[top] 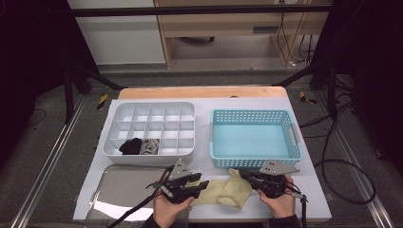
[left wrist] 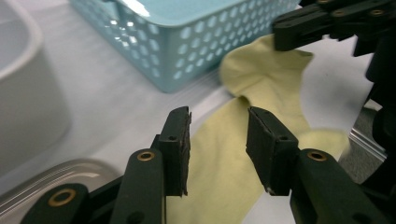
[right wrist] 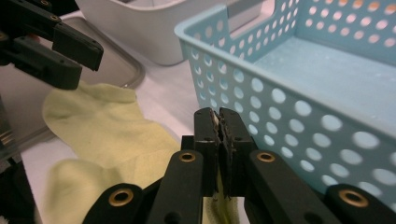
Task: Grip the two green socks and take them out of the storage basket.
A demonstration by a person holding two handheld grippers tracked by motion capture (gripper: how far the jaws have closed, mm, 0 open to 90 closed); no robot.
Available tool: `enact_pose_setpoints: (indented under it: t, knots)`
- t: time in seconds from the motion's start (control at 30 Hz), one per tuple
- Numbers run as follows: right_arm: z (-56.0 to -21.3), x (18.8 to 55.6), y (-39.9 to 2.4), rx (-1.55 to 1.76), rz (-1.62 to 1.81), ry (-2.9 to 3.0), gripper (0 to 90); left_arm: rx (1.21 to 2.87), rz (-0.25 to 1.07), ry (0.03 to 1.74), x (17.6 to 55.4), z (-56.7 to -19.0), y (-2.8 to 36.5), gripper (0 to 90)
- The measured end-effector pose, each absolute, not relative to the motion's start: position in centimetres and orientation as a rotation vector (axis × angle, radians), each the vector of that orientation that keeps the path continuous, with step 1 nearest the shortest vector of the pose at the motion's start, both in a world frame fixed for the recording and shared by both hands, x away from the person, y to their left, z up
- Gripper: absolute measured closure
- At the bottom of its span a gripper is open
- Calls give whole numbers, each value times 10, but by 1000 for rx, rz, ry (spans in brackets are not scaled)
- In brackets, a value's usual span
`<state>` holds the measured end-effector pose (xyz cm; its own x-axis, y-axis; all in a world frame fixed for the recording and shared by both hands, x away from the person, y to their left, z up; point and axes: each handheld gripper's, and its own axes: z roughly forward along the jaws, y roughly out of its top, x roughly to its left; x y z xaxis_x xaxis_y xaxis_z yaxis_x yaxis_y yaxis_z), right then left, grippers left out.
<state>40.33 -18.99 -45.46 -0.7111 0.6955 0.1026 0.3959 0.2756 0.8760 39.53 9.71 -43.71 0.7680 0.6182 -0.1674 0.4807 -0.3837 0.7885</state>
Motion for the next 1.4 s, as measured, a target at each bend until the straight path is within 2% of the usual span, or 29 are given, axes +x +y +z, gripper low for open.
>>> enact_pose_setpoints:
  t: [0.33, 0.47, 0.6, 0.73, 0.83, 1.0, 1.2, 1.33, 1.4]
  knots:
    - [-460, 411, -181, 1031, 1424, 2249, 870, 2139, 116, 773, 394, -458, 64, 584]
    - [-460, 411, -181, 1029, 1426, 2251, 870, 2154, 82, 757, 392, -468, 56, 614]
    - [-461, 411, -180, 1029, 1418, 2258, 870, 2186, 89, 751, 391, -475, 53, 703]
    - [-460, 411, -180, 1034, 1416, 2256, 870, 2189, 92, 736, 388, -476, 51, 874]
    - [-458, 410, -180, 1028, 1426, 2248, 870, 2186, 99, 726, 383, -471, 53, 891]
    - [-451, 411, -173, 993, 1450, 2246, 870, 2164, 118, 698, 362, -459, 55, 891]
    - [-454, 417, -152, 966, 1428, 2317, 866, 2201, 101, 727, 358, -469, 52, 874]
    - [-461, 420, -149, 999, 1377, 2342, 811, 2188, 111, 760, 364, -466, 58, 715]
    - [-458, 418, -154, 1009, 1399, 2307, 756, 2167, 139, 767, 368, -459, 63, 660]
